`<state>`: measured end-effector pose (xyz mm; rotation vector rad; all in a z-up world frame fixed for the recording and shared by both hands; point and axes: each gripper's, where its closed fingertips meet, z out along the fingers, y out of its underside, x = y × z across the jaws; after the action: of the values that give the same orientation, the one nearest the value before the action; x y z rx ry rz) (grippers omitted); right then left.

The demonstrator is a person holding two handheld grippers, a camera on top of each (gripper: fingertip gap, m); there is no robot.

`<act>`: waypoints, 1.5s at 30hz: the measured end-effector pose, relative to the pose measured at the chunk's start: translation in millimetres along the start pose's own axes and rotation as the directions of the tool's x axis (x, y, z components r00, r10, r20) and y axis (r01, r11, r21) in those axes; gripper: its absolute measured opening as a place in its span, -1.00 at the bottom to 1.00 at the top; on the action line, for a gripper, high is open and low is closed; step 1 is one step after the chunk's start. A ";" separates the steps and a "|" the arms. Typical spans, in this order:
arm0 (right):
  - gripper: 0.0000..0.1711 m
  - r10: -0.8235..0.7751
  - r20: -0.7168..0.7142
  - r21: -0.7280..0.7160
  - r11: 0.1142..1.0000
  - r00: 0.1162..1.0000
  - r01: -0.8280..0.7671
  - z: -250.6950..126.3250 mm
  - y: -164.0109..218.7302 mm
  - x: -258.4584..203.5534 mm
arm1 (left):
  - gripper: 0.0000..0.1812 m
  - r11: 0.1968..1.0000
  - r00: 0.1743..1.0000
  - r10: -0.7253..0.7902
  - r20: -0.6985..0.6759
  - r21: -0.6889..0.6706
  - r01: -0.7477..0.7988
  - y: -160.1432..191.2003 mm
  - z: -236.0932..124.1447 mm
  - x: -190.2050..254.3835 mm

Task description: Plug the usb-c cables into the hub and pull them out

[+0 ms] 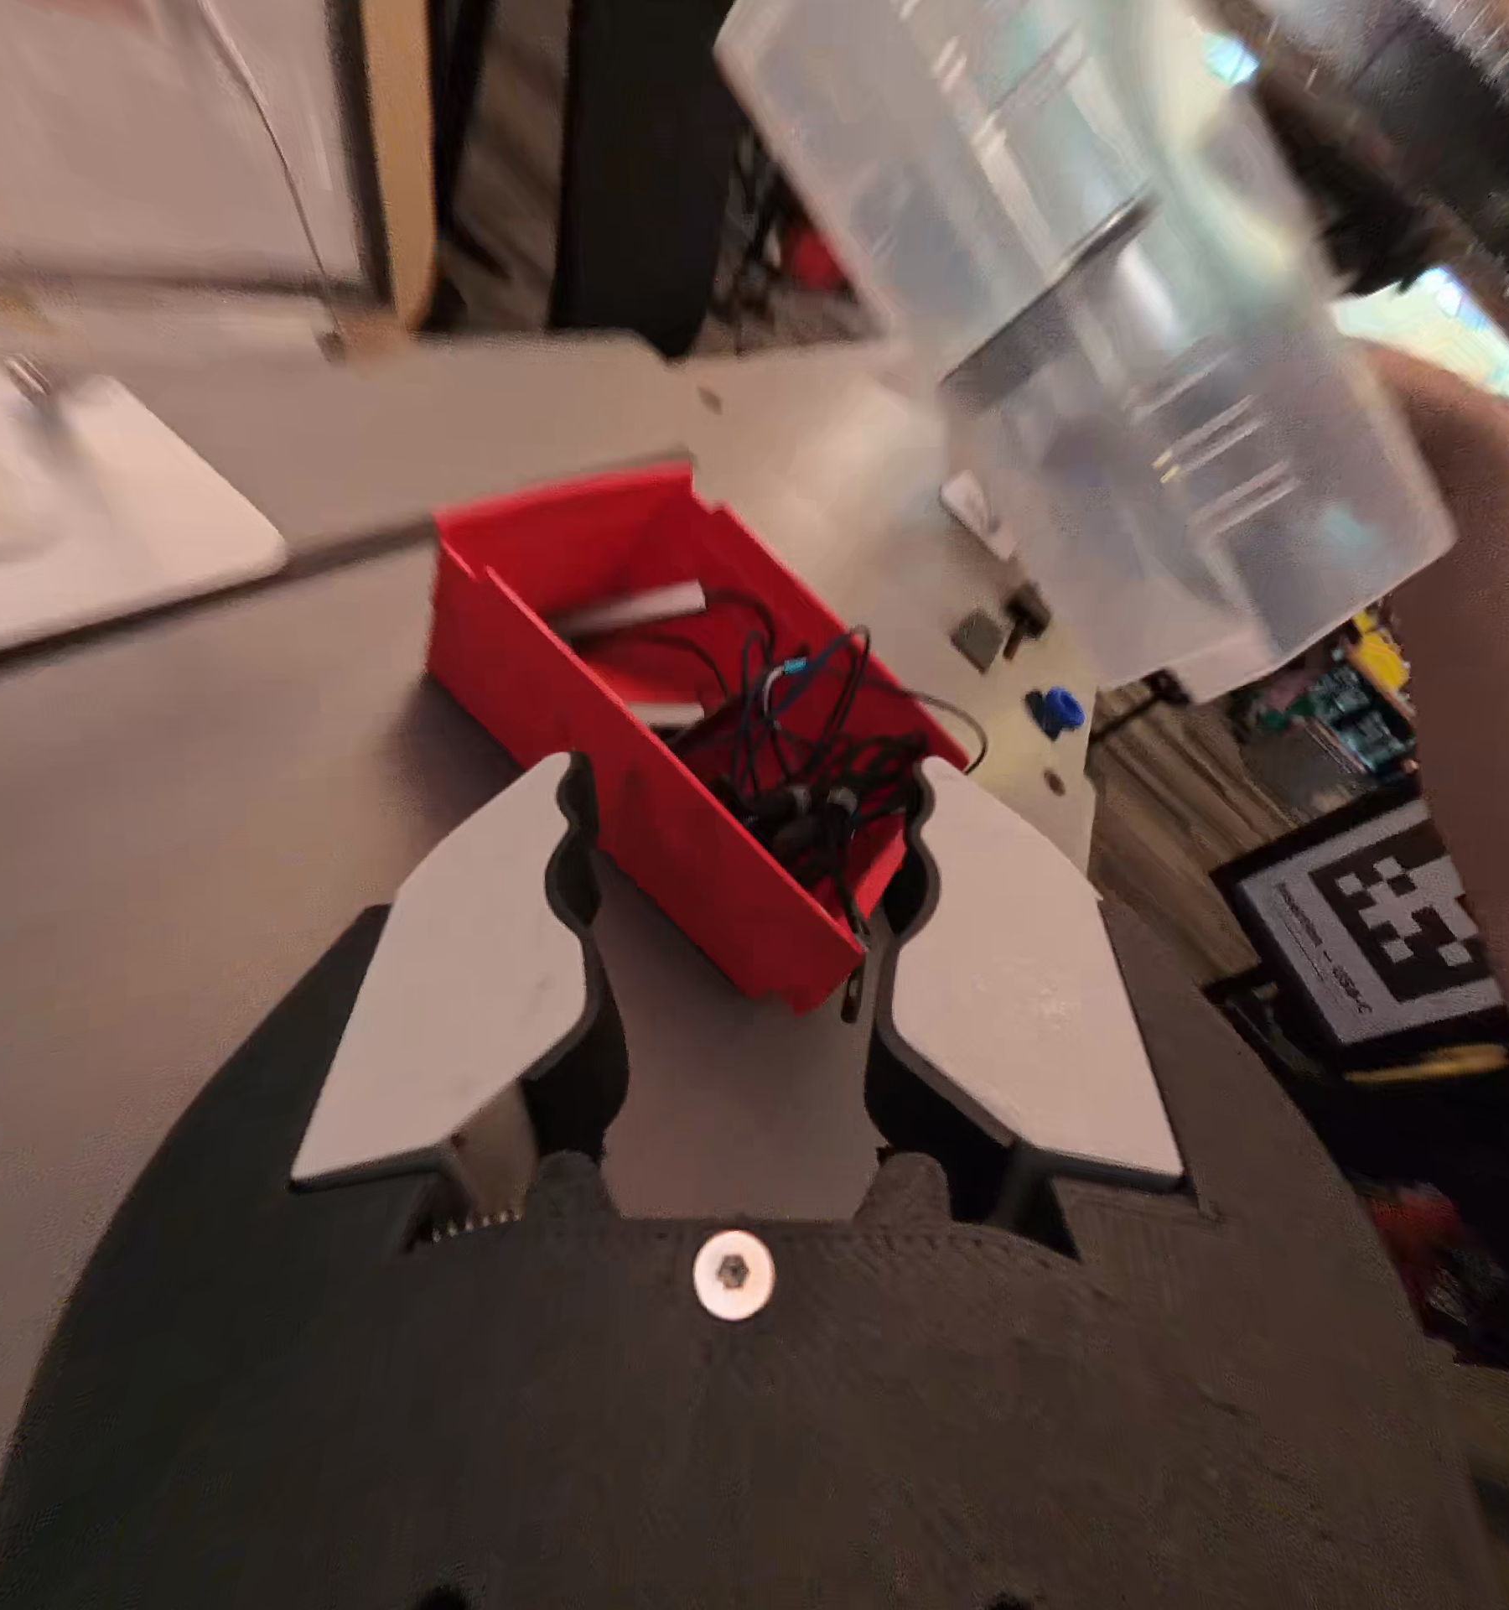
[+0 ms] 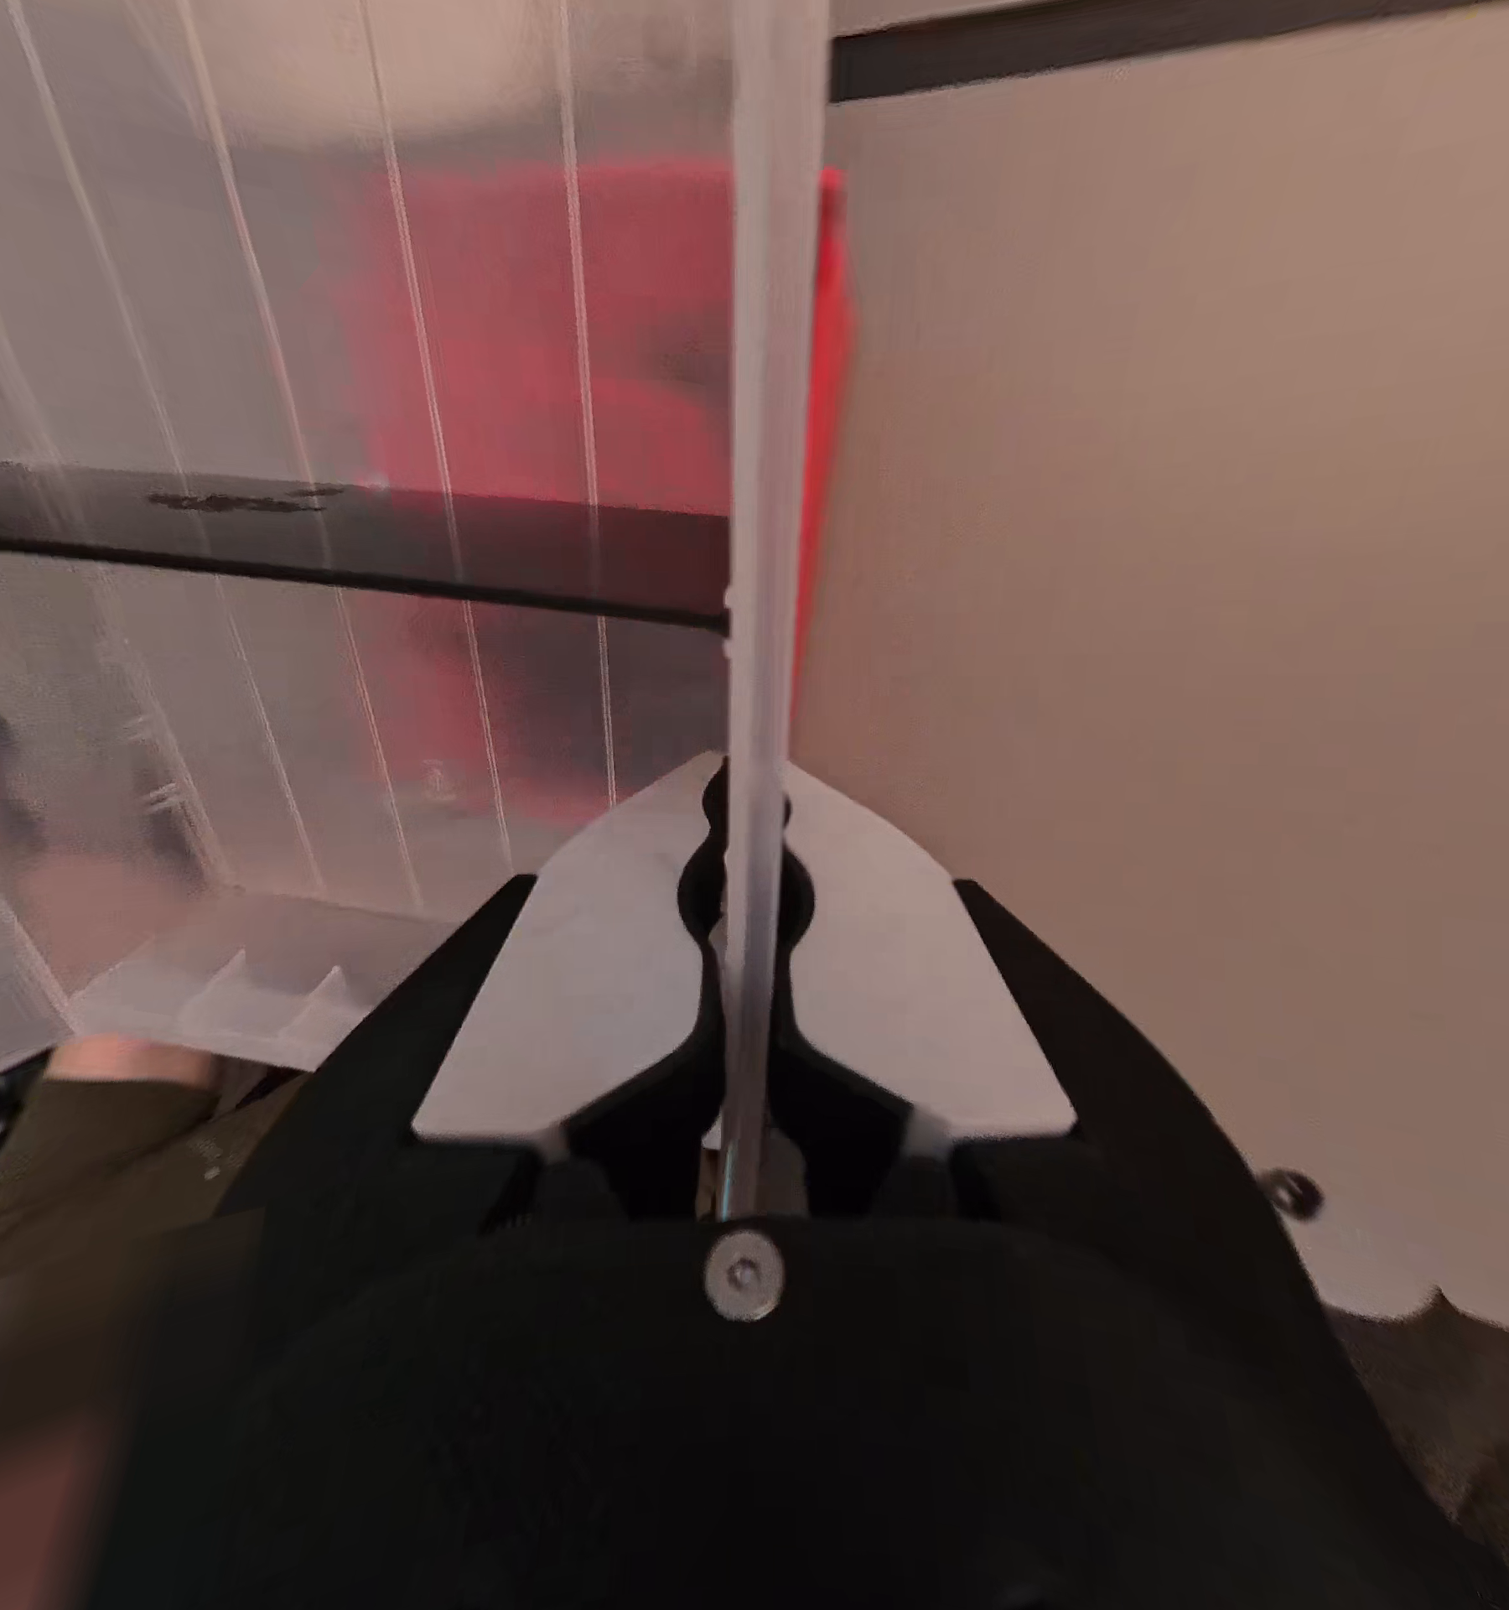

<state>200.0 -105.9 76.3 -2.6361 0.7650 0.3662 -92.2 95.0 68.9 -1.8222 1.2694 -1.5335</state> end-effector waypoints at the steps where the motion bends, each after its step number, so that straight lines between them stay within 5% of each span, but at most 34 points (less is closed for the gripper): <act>1: -0.95 0.036 -0.027 0.007 0.999 0.999 -0.036 -4.5 9.0 26.9 | -0.31 0.998 1.000 -0.028 -0.012 -0.060 0.028 16.4 29.4 -5.5; 6: -0.93 0.227 -0.097 0.008 0.974 0.969 -0.227 -0.2 61.3 136.2 | -0.39 0.953 0.986 -0.150 -0.075 -0.278 0.124 81.7 110.4 -4.4; 13: -0.91 0.340 -0.196 -0.079 0.929 0.920 -0.361 48.5 124.0 223.9 | -0.28 0.852 0.999 0.006 0.042 -0.523 0.017 140.0 134.1 -12.8; 18: -0.90 0.274 -0.211 -0.165 0.936 0.938 -0.311 91.3 136.4 222.6 | -0.68 0.811 1.000 -0.007 0.006 -0.584 0.009 138.5 127.7 -8.1; 24: -0.82 0.181 -0.237 -0.224 0.946 0.955 -0.235 123.2 128.4 182.0 | -0.88 0.791 0.983 0.107 0.151 -0.612 0.007 121.3 84.7 -52.5; 28: -0.57 0.014 -0.489 -0.258 0.953 0.872 -0.160 95.6 122.5 166.8 | -0.94 0.789 0.955 0.120 0.270 -0.610 0.073 111.2 38.5 -91.7; 32: -0.58 -0.166 -0.626 -0.189 0.980 0.762 0.058 50.7 103.2 85.2 | -0.93 0.791 0.918 0.106 0.381 -0.593 0.154 104.5 -12.5 -127.0; 36: -0.59 -0.459 -0.664 -0.366 0.888 0.590 0.279 36.9 137.0 -28.7 | -0.93 0.779 0.897 0.025 0.441 -0.571 0.258 108.1 -61.8 -147.3; 41: -0.76 -0.789 -0.536 -0.531 0.592 0.300 0.607 74.9 176.6 -167.7 | -0.93 0.802 0.825 -0.074 0.561 -0.458 0.384 109.7 -118.6 -175.1; 45: -0.80 -0.901 -0.428 -0.648 0.354 0.062 0.674 103.3 211.6 -241.2 | -0.92 0.808 0.761 -0.185 0.622 -0.345 0.478 117.8 -165.5 -187.7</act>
<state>-129.9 -117.9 8.1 -2.8873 -0.8495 -1.1331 -282.2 233.6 -76.5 -2.7046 1.1111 -0.7045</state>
